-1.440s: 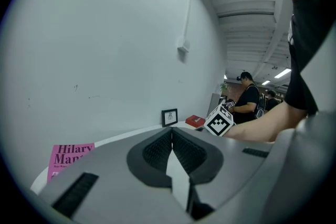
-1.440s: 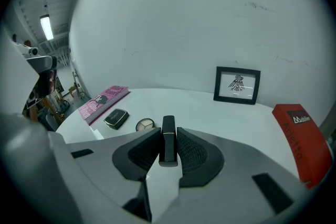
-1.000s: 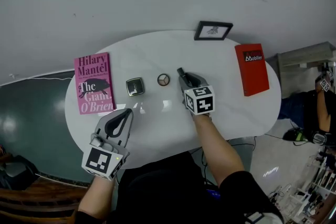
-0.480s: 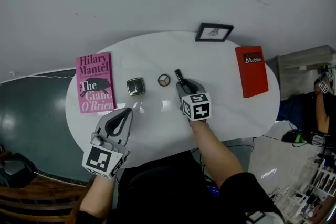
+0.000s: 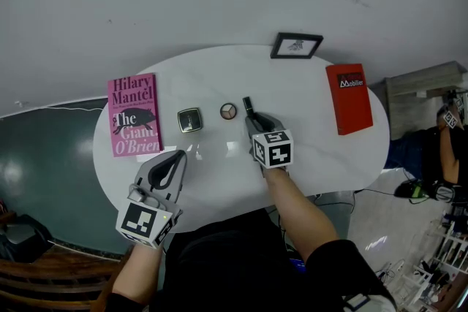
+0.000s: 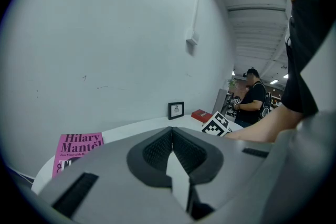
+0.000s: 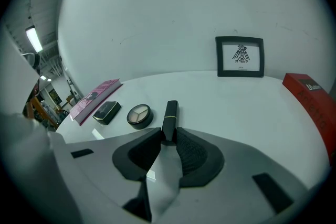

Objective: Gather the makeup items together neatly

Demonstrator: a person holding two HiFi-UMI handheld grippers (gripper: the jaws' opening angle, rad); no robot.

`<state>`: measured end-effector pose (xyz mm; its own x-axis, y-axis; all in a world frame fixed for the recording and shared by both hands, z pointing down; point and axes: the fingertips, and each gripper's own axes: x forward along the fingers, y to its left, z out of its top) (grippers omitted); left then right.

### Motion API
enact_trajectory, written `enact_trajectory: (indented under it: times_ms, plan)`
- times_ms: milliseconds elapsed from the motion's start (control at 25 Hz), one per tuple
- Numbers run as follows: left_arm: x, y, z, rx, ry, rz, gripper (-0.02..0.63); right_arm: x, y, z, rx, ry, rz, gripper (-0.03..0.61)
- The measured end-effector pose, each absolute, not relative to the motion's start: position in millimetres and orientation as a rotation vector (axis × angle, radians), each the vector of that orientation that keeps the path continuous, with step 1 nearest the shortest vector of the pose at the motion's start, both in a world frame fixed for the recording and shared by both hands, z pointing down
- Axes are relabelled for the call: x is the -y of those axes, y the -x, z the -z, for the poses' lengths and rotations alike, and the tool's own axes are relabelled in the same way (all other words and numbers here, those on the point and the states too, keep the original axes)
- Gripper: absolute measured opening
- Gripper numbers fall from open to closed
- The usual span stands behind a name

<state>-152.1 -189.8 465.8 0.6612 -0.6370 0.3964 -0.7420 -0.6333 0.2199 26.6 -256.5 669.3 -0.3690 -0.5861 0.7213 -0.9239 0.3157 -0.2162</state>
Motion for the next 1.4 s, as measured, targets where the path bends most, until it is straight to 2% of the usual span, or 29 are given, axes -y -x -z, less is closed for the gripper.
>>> enact_trajectory:
  times_ms: [80, 240, 720, 1000, 1200, 1400]
  plan:
    - [188.4, 152.8, -464.8, 1.09, -2.514, -0.399, 0.012, 256.0, -25.4, -669.0, 2.071, -1.323, -0.854, 0.104]
    - [184.2, 155.2, -455.8, 1.103, -2.533, -0.373, 0.014, 253.7, -27.8, -658.7, 2.078, -1.345, -0.851, 0.149]
    - [150.7, 175.8, -419.1, 1.14, -2.606, -0.284, 0.013, 234.4, -25.1, -595.1, 2.149, -1.382, -0.74, 0.149]
    - [136.8, 190.5, -418.4, 1.186, -2.574, -0.287, 0.013, 238.5, 24.7, -611.0, 2.18, -1.228, -0.733, 0.15]
    - [143.3, 194.4, -428.5, 1.213, -2.537, -0.314, 0.014, 259.1, 39.3, -634.1, 2.146, -1.172, -0.755, 0.183]
    - [150.7, 195.2, -435.0, 1.218, -2.492, -0.312, 0.012, 271.7, 45.4, -651.0, 2.087, -1.152, -0.744, 0.187]
